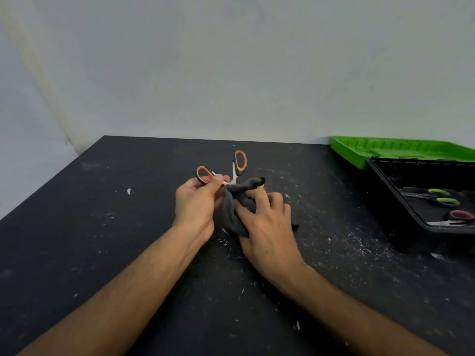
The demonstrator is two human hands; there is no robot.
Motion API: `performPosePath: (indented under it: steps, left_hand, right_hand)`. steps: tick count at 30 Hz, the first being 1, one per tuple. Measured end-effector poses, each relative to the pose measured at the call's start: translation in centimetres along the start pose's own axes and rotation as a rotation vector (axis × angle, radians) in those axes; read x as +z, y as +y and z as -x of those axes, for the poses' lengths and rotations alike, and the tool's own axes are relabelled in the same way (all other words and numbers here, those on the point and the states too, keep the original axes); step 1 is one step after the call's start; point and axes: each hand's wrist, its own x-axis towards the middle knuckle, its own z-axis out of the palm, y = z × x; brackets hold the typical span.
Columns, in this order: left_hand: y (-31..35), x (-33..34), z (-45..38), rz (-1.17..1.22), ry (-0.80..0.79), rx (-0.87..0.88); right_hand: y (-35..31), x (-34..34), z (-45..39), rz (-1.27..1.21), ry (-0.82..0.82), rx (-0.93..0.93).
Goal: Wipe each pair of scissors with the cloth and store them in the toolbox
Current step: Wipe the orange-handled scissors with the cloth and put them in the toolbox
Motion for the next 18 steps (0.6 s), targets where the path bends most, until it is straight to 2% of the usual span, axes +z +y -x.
performPosePath:
  steps: [4, 5, 7, 11, 12, 14, 16, 18]
  left_hand:
    - [1.3, -0.9, -0.7, 0.021, -0.015, 0.029]
    - [1.3, -0.9, -0.8, 0.010, -0.013, 0.037]
    - [1.1, -1.0, -0.9, -0.001, -0.007, 0.057]
    - [0.9, -1.0, -0.9, -0.001, -0.022, 0.111]
    - [0.9, -0.9, -0.9, -0.008, -0.038, 0.123]
    - [0.7, -0.6, -0.5, -0.015, -0.072, 0.139]
    - [0.7, -0.4, -0.3, -0.016, -0.086, 0.147]
    - [0.9, -0.5, -0.2, -0.013, -0.105, 0.150]
  right_hand:
    - [1.7, -0.4, 0.5, -0.068, -0.224, -0.170]
    - [2.0, -0.7, 0.3, -0.092, -0.236, -0.183]
    - [2.4, -1.5, -0.2, -0.167, -0.154, -0.157]
    - [2.9, -4.0, -2.9, -0.345, 0.164, 0.029]
    - [3.1, -4.2, -3.8, -0.360, 0.199, 0.044]
    - [3.0, -3.8, -5.2, -0.374, 0.133, 0.002]
    - [2.4, -2.8, -5.4, -0.406, -0.021, -0.020]
    - [2.1, -1.7, -5.0, -0.543, -0.083, 0.087]
